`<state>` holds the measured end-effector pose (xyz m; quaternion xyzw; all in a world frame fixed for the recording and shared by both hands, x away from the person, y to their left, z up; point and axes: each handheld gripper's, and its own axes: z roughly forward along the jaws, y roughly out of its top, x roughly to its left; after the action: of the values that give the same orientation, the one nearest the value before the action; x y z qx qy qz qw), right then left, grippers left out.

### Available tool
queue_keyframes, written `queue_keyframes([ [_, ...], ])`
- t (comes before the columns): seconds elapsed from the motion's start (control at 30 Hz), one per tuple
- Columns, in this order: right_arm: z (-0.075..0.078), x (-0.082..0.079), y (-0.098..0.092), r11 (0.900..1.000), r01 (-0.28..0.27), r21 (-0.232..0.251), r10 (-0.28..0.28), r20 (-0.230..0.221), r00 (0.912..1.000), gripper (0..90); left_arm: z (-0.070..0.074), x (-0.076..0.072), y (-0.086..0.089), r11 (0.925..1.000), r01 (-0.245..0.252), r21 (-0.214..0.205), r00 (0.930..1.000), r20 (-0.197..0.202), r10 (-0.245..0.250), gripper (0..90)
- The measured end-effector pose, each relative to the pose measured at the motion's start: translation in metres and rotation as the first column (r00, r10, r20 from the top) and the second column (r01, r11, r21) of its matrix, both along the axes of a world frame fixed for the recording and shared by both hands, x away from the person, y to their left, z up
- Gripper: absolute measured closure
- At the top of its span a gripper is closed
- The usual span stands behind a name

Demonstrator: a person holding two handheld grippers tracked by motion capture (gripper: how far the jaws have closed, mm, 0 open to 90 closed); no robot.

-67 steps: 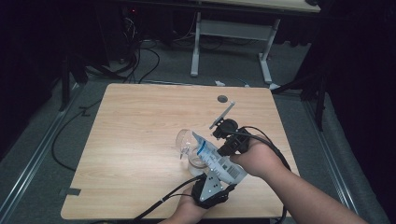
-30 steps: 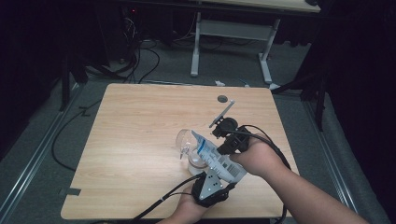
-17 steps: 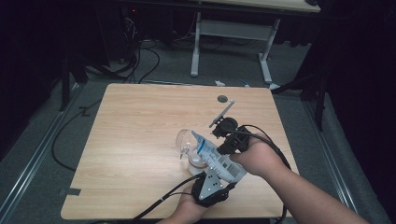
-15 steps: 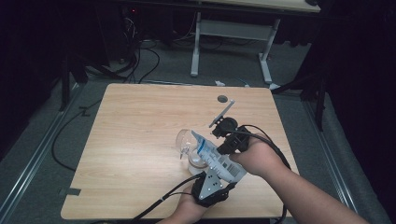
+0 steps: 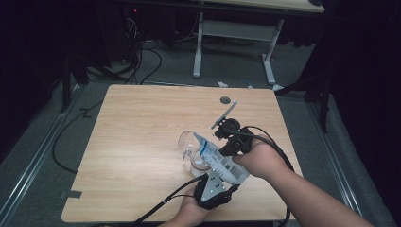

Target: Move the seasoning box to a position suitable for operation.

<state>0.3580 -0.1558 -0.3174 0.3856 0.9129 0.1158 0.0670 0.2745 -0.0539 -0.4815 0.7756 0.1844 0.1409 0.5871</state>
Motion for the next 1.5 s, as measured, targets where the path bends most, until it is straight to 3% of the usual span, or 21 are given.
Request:
queue_keyframes([
  [1.5, 0.0025, 0.0029, 0.0030, 1.0000, -0.006, -0.002, 0.006, 0.016, 0.9999, 90.0, 0.0030, 0.0038, 0.0002, 0.9998, -0.004, -0.017, 1.0000, -0.004, 0.004, 61.9],
])
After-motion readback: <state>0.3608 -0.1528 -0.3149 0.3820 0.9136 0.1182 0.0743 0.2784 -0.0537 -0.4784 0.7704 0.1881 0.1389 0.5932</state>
